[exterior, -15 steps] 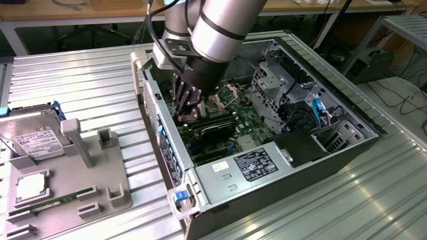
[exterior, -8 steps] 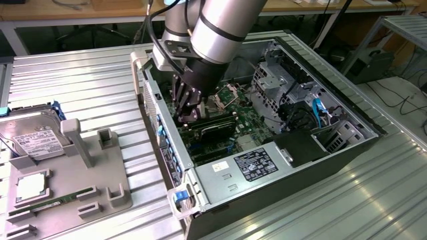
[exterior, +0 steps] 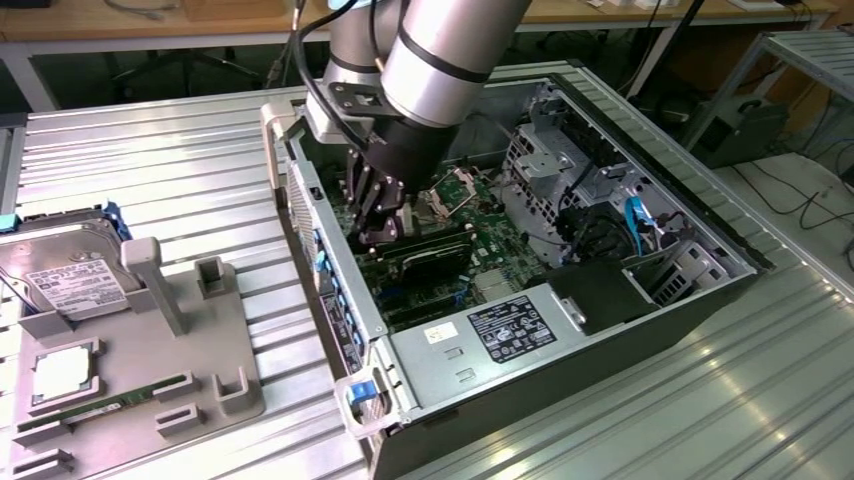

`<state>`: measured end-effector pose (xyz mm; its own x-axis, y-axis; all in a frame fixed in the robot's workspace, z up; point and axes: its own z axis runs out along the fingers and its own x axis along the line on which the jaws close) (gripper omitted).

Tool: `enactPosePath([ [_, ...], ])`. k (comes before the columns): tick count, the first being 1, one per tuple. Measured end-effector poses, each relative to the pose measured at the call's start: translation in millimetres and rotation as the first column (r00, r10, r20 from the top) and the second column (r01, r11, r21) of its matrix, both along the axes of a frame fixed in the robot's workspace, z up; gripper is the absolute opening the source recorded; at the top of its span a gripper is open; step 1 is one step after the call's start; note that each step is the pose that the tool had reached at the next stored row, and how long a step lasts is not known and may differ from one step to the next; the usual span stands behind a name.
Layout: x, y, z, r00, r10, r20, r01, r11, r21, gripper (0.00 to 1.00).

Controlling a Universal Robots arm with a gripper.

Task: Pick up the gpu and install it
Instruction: 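Press down on the gpu until it lock into place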

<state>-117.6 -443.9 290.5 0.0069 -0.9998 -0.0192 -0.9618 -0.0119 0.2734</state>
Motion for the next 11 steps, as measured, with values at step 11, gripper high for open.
enactPosePath([
  [11, 0.0, 0.2, 0.0, 0.9941, 0.005, 0.1084, -0.005, 1.0000, -0.0007, 0.11],
])
